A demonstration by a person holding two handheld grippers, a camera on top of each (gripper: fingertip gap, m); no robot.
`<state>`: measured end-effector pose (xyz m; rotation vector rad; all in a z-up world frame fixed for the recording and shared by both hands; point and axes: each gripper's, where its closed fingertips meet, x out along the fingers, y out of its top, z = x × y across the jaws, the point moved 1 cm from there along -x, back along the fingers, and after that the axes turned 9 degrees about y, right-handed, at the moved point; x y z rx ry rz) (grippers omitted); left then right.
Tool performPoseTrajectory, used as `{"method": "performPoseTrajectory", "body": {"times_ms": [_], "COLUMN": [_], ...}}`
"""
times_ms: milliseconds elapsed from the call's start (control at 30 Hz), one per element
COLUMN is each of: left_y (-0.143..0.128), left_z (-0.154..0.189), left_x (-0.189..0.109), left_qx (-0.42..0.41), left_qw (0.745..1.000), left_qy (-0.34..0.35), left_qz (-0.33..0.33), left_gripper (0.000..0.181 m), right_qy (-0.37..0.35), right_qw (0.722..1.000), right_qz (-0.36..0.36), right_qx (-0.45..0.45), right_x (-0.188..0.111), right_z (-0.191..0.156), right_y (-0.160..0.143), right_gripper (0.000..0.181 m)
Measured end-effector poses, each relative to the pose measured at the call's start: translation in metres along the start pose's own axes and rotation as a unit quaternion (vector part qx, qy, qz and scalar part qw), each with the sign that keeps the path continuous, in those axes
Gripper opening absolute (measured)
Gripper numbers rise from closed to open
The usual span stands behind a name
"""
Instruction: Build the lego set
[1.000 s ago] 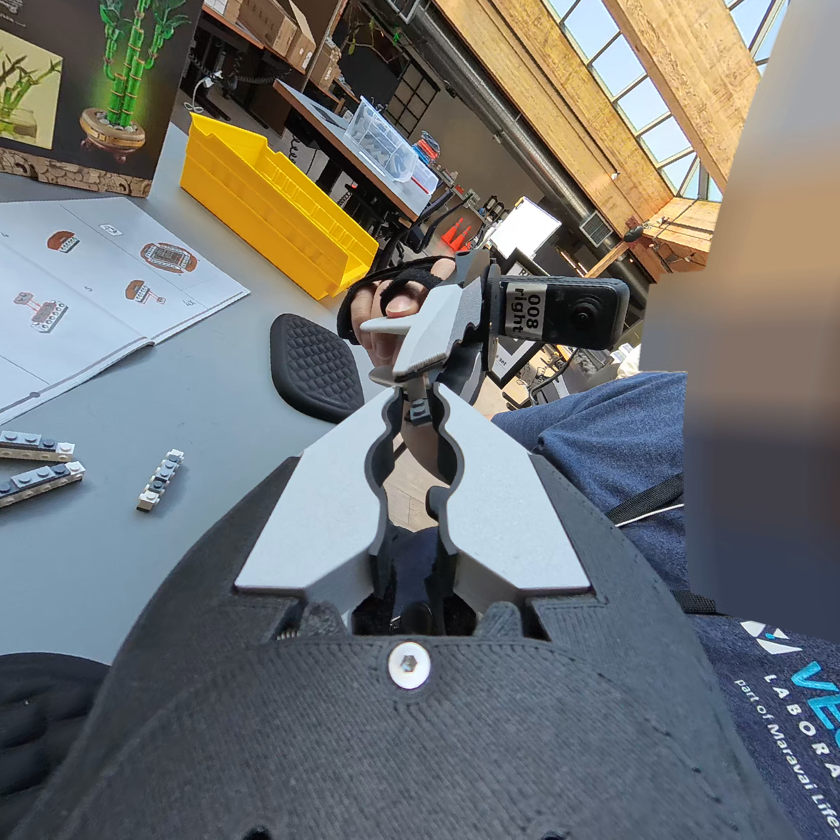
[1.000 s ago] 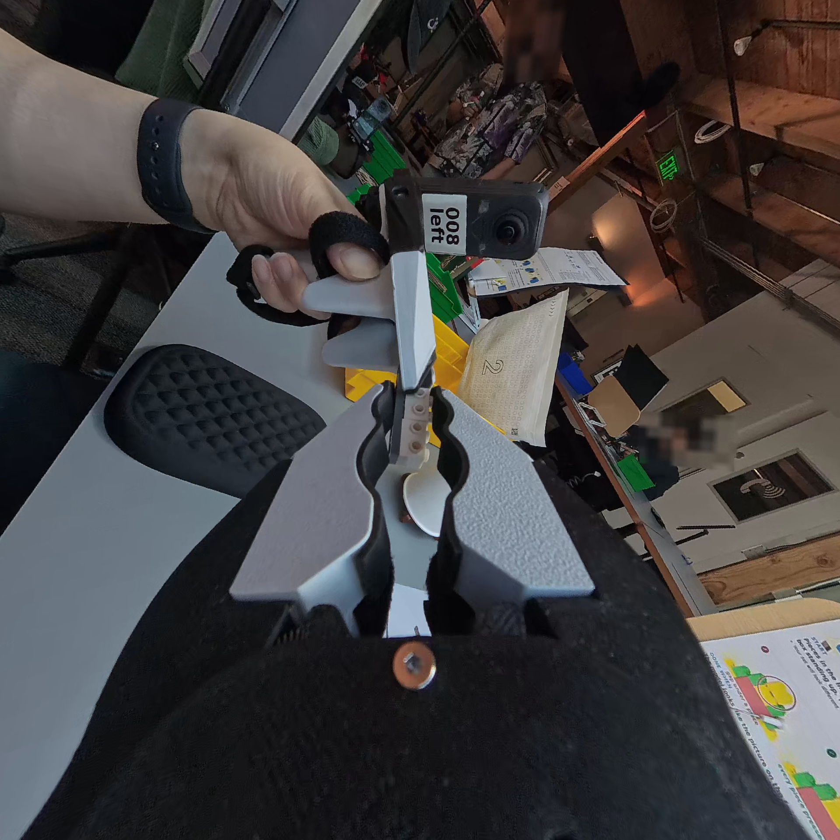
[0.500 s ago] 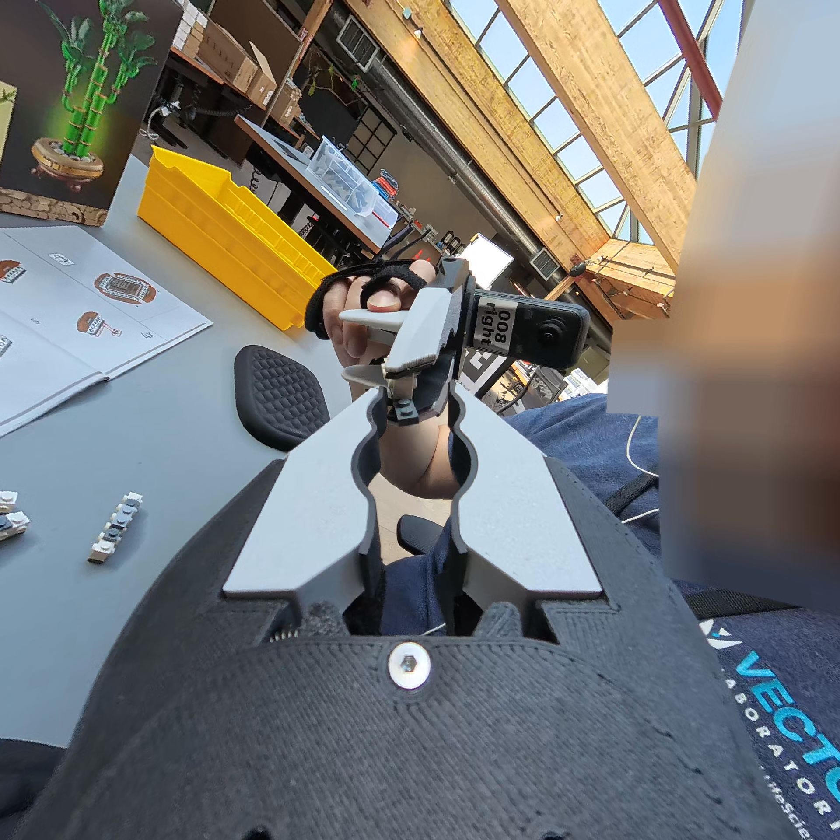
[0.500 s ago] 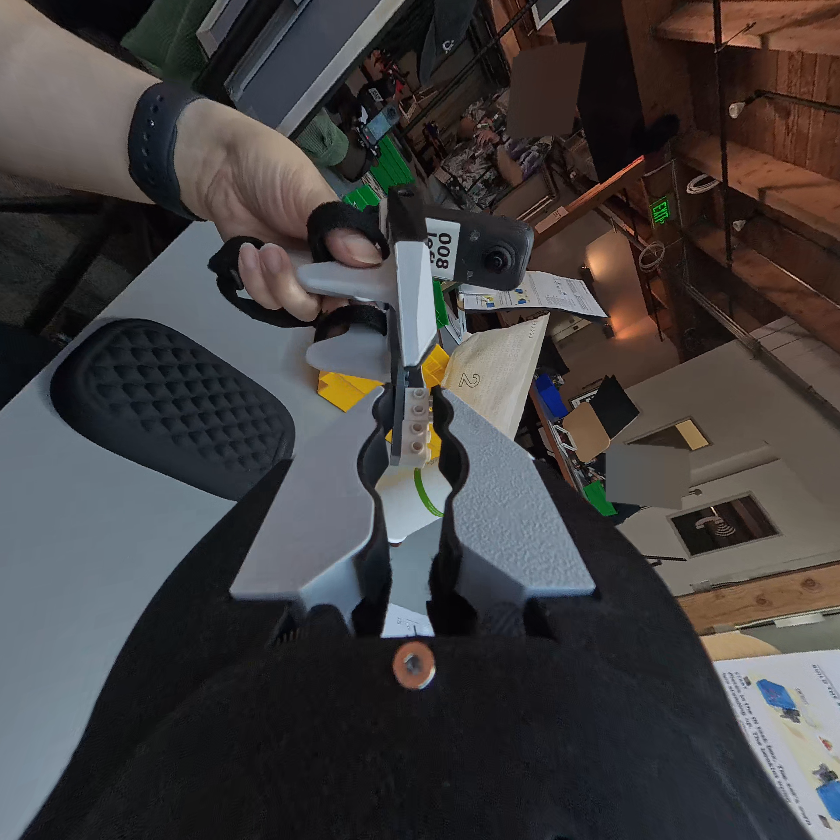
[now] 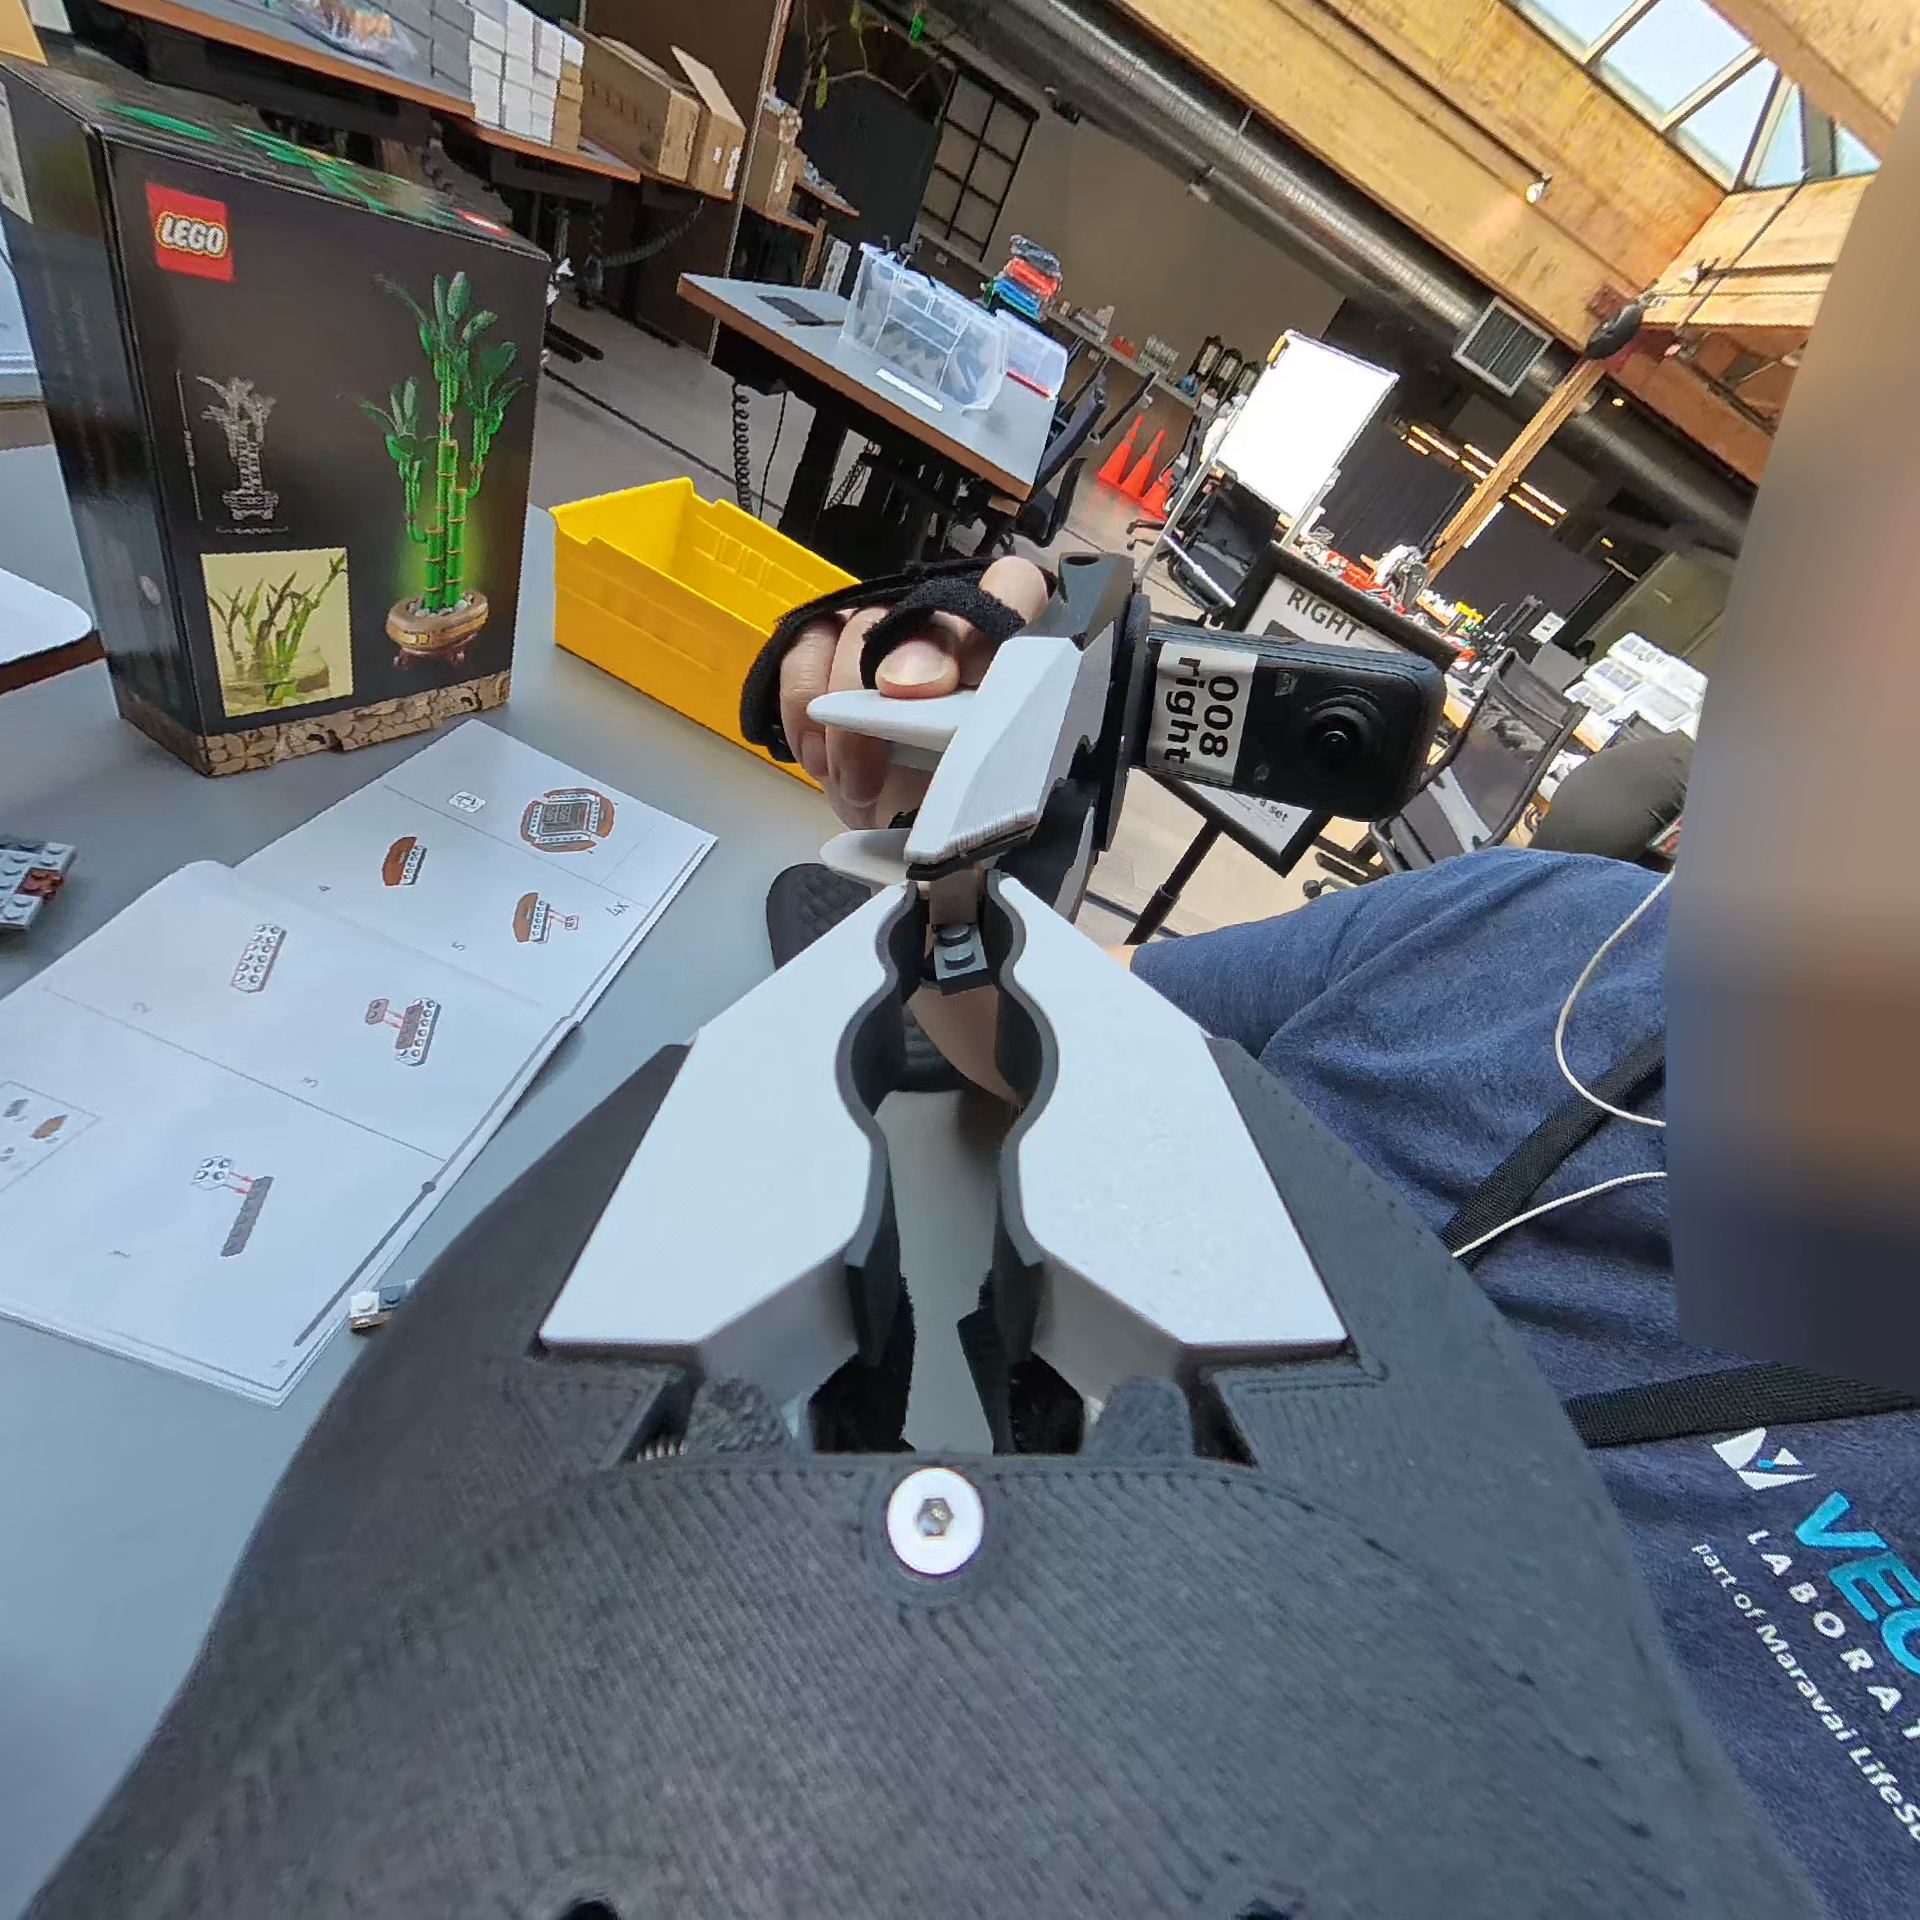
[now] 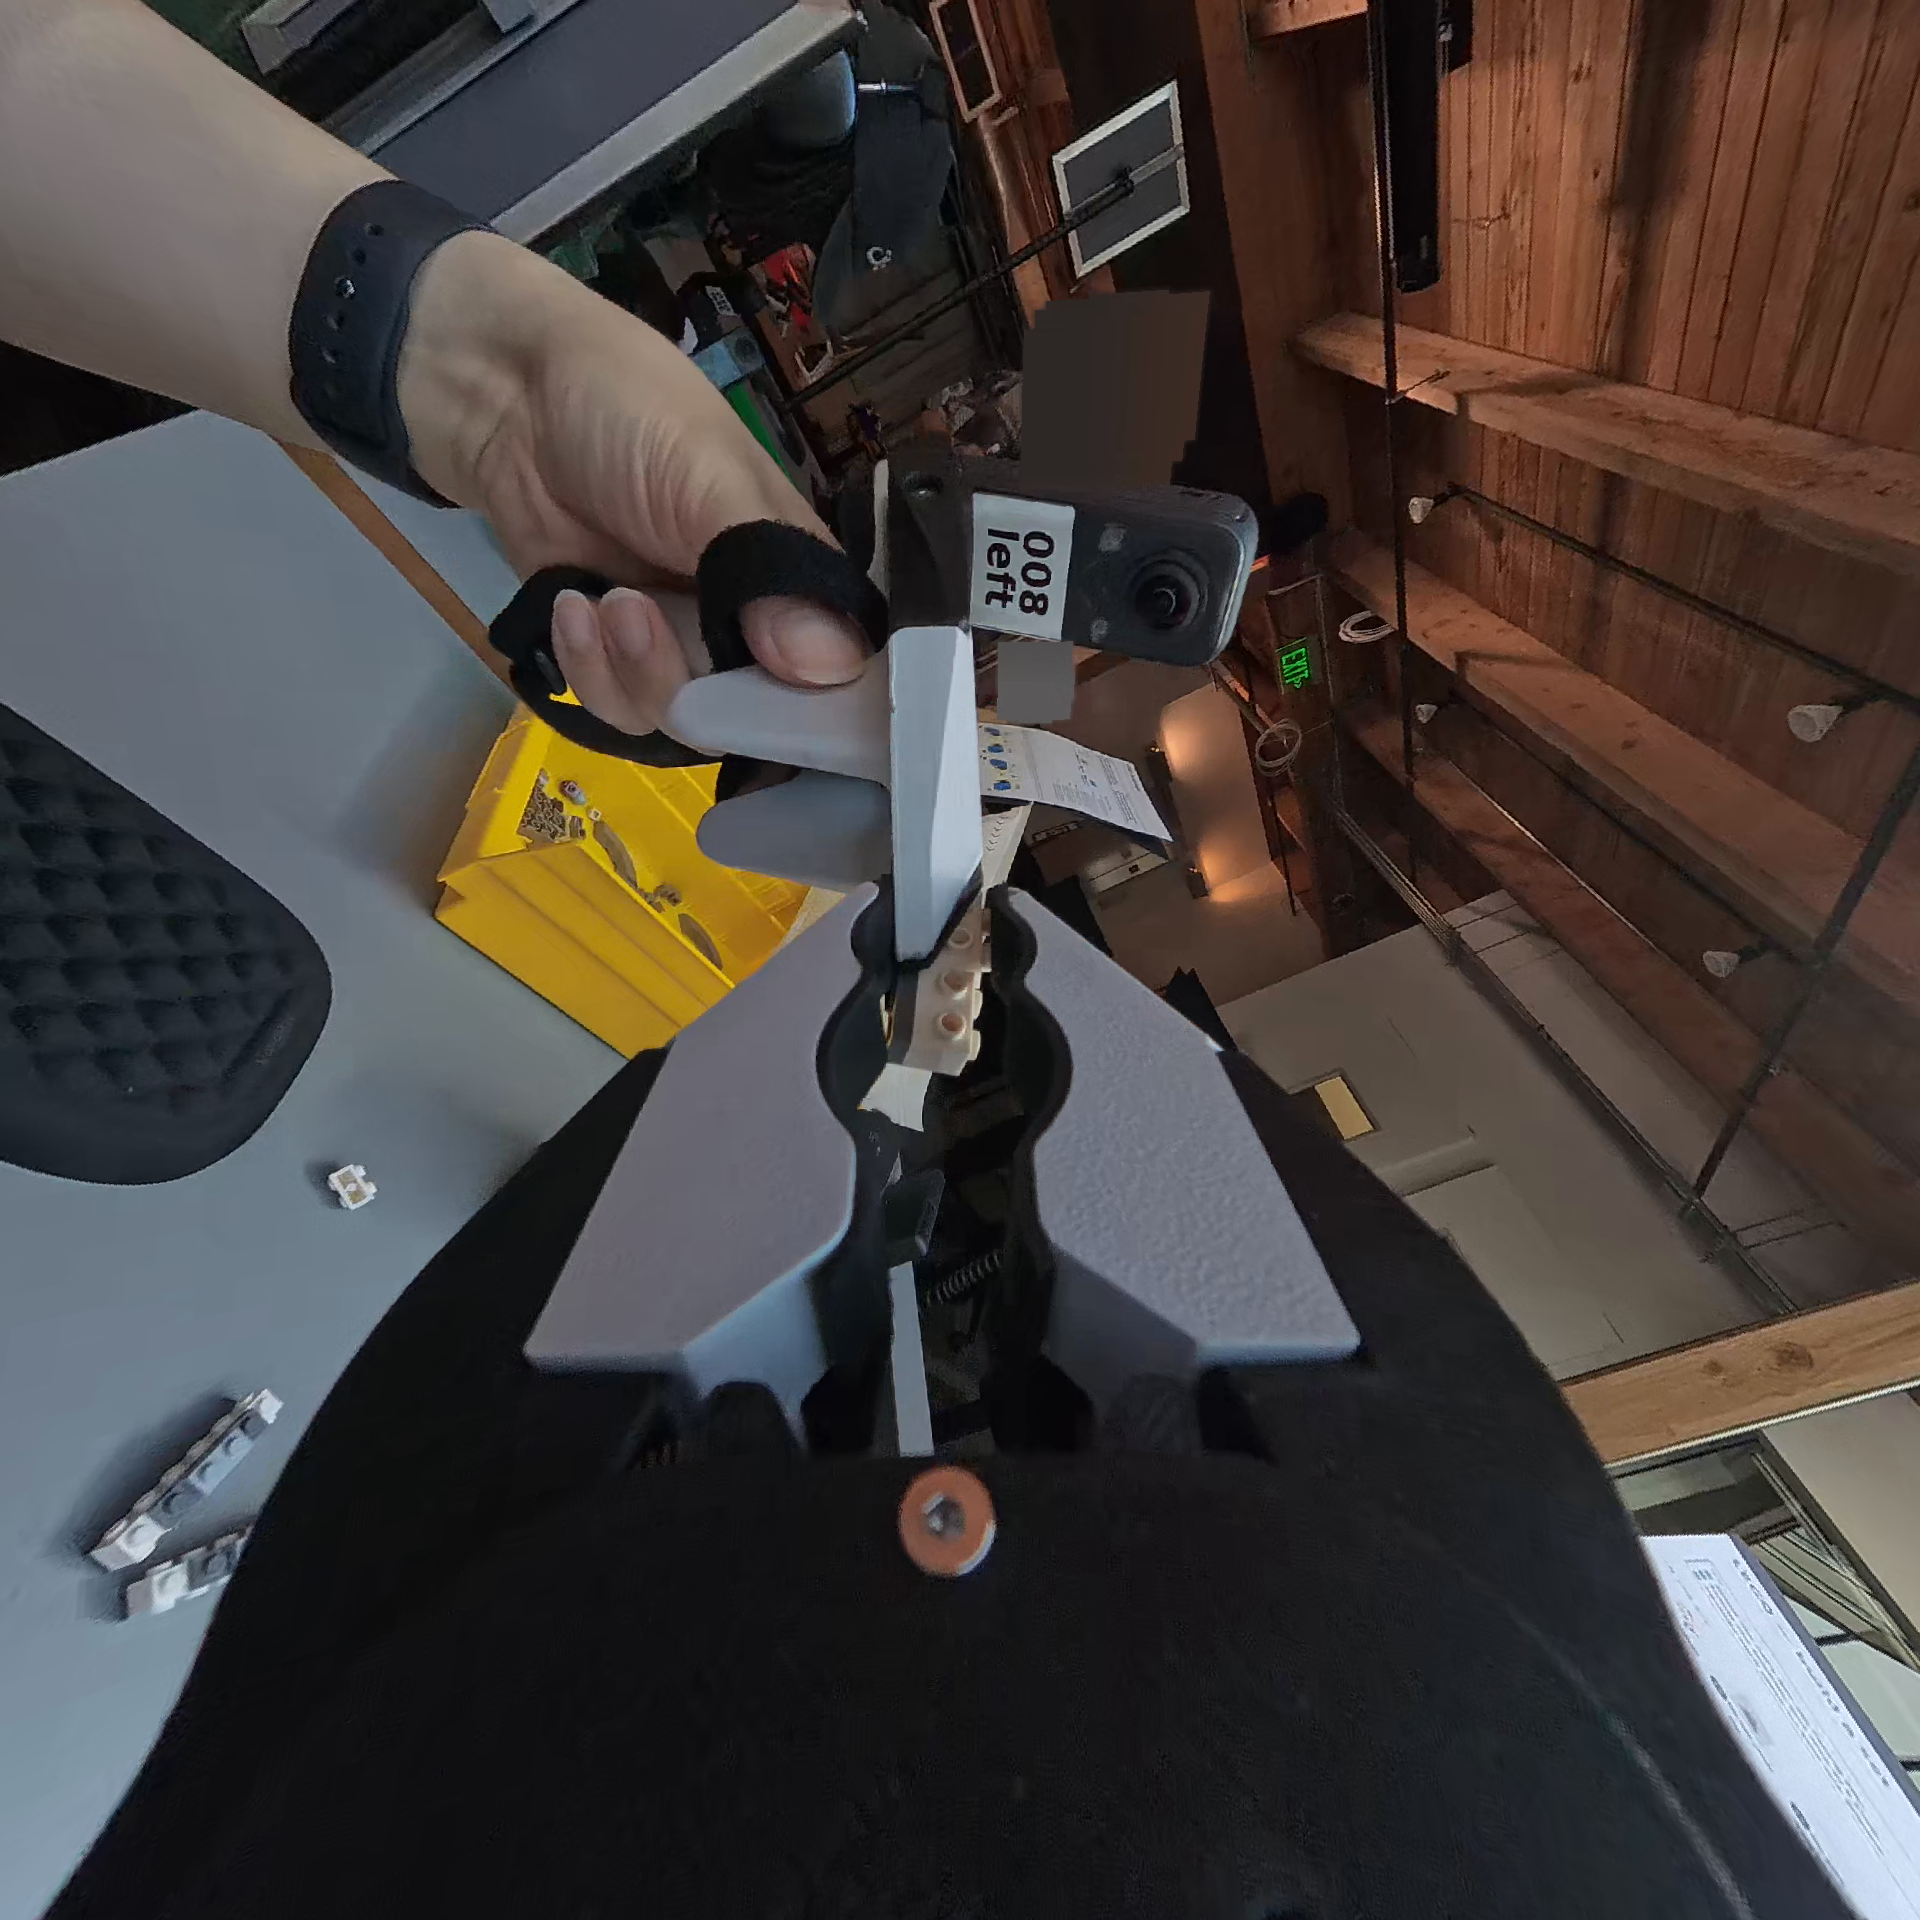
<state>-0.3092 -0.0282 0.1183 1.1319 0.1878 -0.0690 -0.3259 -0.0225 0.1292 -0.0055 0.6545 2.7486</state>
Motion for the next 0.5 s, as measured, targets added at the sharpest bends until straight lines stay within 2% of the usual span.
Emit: {"method": "performPoseTrajectory", "body": {"times_ms": [100,200,333,500], "left_y": [0.006,0.009,0.022,0.034], "left_z": [-0.004,-0.003,0.002,0.012], "left_x": [0.004,0.013,0.020,0.028], "left_qx": [0.000,-0.012,-0.020,0.000], "left_qw": [0.999,0.999,0.999,0.999], "left_qy": [0.020,0.023,0.014,0.034], "left_qz": [-0.026,-0.042,-0.037,-0.029], "left_gripper": [0.008,0.008,0.008,0.008], "right_qy": [-0.017,-0.018,-0.019,-0.033], "right_qw": [1.000,0.999,0.999,0.995], "right_qz": [0.024,0.025,0.024,0.068], "right_qx": [0.006,-0.026,-0.044,-0.060], "right_x": [-0.004,-0.013,-0.023,-0.037], "right_z": [0.005,0.008,0.023,0.035], "right_y": [-0.005,-0.006,-0.003,0.005], "right_gripper": [0.015,0.015,0.020,0.026]}}
